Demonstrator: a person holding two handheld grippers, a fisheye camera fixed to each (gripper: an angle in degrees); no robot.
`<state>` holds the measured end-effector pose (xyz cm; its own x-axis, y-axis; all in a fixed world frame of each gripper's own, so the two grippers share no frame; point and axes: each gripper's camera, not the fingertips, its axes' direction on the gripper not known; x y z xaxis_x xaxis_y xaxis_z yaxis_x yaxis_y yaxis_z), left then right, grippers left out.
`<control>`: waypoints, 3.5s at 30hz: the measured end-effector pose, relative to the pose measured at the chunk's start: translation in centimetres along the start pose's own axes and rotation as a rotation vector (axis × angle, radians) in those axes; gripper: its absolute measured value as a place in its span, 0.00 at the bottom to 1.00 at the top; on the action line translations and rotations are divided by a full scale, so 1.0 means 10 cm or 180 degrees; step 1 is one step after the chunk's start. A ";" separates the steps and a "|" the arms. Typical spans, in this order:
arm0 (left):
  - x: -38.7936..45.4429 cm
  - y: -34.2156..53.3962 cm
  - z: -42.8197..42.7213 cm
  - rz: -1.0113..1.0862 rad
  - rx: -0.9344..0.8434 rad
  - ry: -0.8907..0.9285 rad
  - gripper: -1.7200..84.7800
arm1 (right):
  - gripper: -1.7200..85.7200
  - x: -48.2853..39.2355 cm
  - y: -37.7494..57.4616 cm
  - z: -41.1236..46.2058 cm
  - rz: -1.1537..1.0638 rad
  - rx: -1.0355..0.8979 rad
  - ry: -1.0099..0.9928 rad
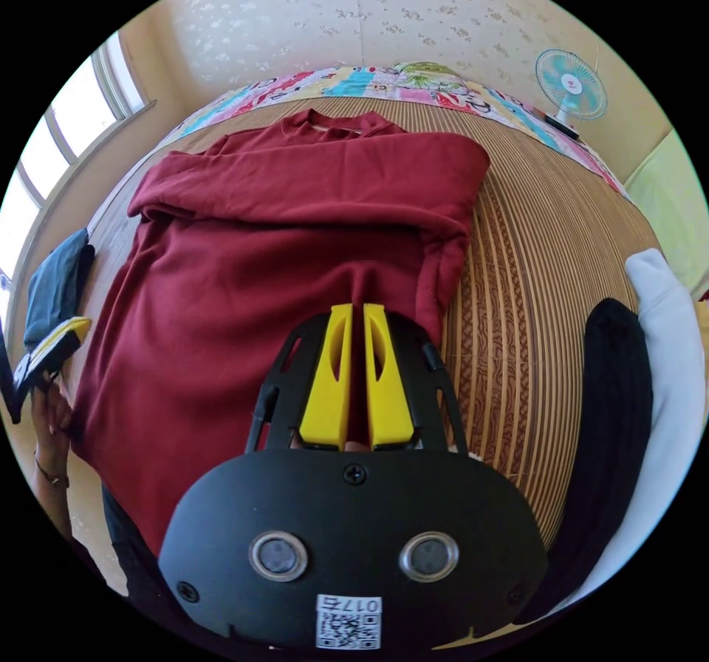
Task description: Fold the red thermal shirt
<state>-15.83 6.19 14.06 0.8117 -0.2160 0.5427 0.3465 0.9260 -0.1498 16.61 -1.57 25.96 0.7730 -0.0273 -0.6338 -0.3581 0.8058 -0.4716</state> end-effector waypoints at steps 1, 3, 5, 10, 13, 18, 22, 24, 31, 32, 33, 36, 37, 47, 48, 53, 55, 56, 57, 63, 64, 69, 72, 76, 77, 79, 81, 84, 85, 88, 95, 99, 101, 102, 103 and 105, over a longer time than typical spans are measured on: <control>-0.01 0.09 -0.13 0.0003 0.0037 -0.0028 0.05 | 0.06 0.00 0.00 -0.01 0.0000 0.0007 0.0001; -0.03 0.43 -0.53 -0.0017 0.0045 0.0048 0.11 | 0.06 0.00 -0.01 -0.04 0.0000 0.0010 -0.0001; -0.07 0.62 -0.68 -0.0158 -0.0046 0.0143 0.15 | 0.06 -0.01 -0.01 -0.06 -0.0006 0.0015 0.0012; -0.15 0.86 -0.64 -0.0578 -0.0433 0.0243 0.16 | 0.06 -0.05 -0.04 -0.15 -0.0045 0.0017 0.0102; -0.17 0.92 -0.59 -0.0857 -0.0600 0.0256 0.12 | 0.06 -0.02 -0.06 -0.22 -0.0032 0.0005 0.0076; -0.20 0.90 -0.94 -0.0928 -0.0291 0.0661 0.08 | 0.06 -0.01 -0.04 -0.52 -0.0338 -0.0317 0.0071; -0.35 0.97 -1.19 -0.0988 0.0044 0.1324 0.08 | 0.06 0.25 0.53 -1.35 -0.0332 0.0172 -0.0318; -0.43 1.02 -1.30 -0.1054 0.0143 0.1495 0.07 | 0.09 0.36 0.95 -1.73 -0.0294 0.0460 -0.0416; -0.50 1.05 -1.50 -0.1230 0.0272 0.1780 0.07 | 0.12 0.92 2.50 -2.05 0.0822 0.0322 -0.0594; -0.51 1.04 -1.54 -0.1248 0.0282 0.1823 0.07 | 0.10 0.97 2.59 -1.99 0.0898 0.0280 -0.0754; -0.53 1.03 -1.59 -0.1269 0.0302 0.1899 0.07 | 0.06 1.02 2.70 -1.85 0.0977 0.0125 -0.1091; -0.60 1.00 -1.85 -0.1241 0.0455 0.2296 0.07 | 0.04 1.12 2.86 -1.90 0.1027 0.0213 -0.1770; -0.60 0.99 -1.93 -0.1207 0.0493 0.2376 0.07 | 0.04 1.12 2.92 -2.16 0.0901 0.0557 -0.1836; -0.40 0.93 -3.29 -0.0793 0.1646 0.2674 0.07 | 0.06 1.05 3.17 -4.26 -0.0153 0.2690 -0.2562; -0.38 0.82 -3.25 -0.0807 0.1628 0.2526 0.07 | 0.06 1.06 3.10 -4.31 0.0000 0.2746 -0.2448; -0.36 -0.01 -2.44 -0.1143 0.1224 0.1815 0.07 | 0.06 0.95 2.25 -3.94 0.0277 0.2451 -0.1765; -0.39 -0.37 -2.04 -0.1178 0.1134 0.1722 0.08 | 0.07 0.74 1.60 -3.55 0.0412 0.2193 -0.1086; -0.39 -0.58 -1.82 -0.1087 0.1064 0.1551 0.09 | 0.07 0.68 1.43 -3.45 0.0437 0.2131 -0.0950; -0.37 -0.74 -1.66 -0.0981 0.0959 0.1266 0.11 | 0.08 0.56 1.11 -3.22 0.0405 0.2015 -0.0701; -0.37 -0.38 -1.47 -0.1004 0.0725 0.0999 0.16 | 0.11 0.14 0.36 -2.39 0.0272 0.1162 -0.0053; -0.38 -0.27 -1.46 -0.1046 0.0711 0.1033 0.16 | 0.11 0.07 0.49 -2.43 0.0174 0.1315 -0.0181; -0.36 0.90 -1.09 -0.1782 0.0207 0.1280 0.22 | 0.11 -0.22 1.03 -2.37 0.0079 0.1421 -0.0652; -0.26 1.41 -0.83 -0.2138 0.0166 0.1374 0.26 | 0.11 -0.41 1.23 -2.04 -0.0030 0.1337 -0.0573; -0.27 1.61 -0.38 -0.2530 0.0106 0.2036 0.26 | 0.09 -0.62 1.45 -1.11 -0.0437 0.1142 0.0354; -0.27 1.59 -0.26 -0.2588 0.0066 0.2175 0.26 | 0.08 -0.67 1.57 -1.09 -0.0544 0.1418 0.0497; -0.26 1.50 -0.16 -0.2591 0.0068 0.2312 0.23 | 0.07 -0.86 1.66 -0.93 -0.0751 0.1616 0.0988; -0.21 1.38 -0.23 -0.2593 0.0165 0.2230 0.15 | 0.07 -0.86 1.55 -0.91 -0.0650 0.1514 0.0984; 0.03 1.10 -0.45 -0.2344 0.0312 0.1932 0.10 | 0.06 -0.58 1.47 -0.93 -0.0417 0.1585 0.0439; 0.11 1.01 -0.49 -0.2248 0.0351 0.1879 0.09 | 0.06 -0.43 1.45 -0.93 -0.0295 0.1635 0.0168; 0.80 0.51 -0.69 -0.1385 0.0616 0.1557 0.08 | 0.05 -0.25 1.36 -0.90 -0.0226 0.1660 -0.0060; 2.95 0.05 -0.26 0.0698 0.0252 0.1989 0.08 | 0.05 -0.11 1.15 -0.83 -0.0254 0.1680 0.0116; 3.55 0.34 0.03 0.1242 -0.0146 0.2194 0.09 | 0.04 0.23 0.93 -0.91 -0.0290 0.1484 -0.0125; 3.49 0.44 -0.01 0.1266 -0.0060 0.2223 0.09 | 0.04 0.35 0.85 -1.04 -0.0383 0.1268 -0.0055; 3.35 0.49 -0.05 0.1157 0.0016 0.2212 0.09 | 0.04 0.48 0.84 -1.15 -0.0376 0.1139 -0.0066; 3.26 0.50 -0.06 0.1072 0.0047 0.2206 0.09 | 0.04 0.64 0.85 -1.21 -0.0298 0.0956 -0.0015; 2.81 0.50 -0.05 0.0557 0.0056 0.2143 0.11 | 0.05 0.90 0.96 -1.29 -0.0195 0.0758 0.0063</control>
<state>8.99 4.63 28.13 0.9718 -0.2029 -0.1198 0.1810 0.9683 -0.1719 13.36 -1.72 7.80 0.7782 -0.0901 -0.6215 -0.1755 0.9190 -0.3531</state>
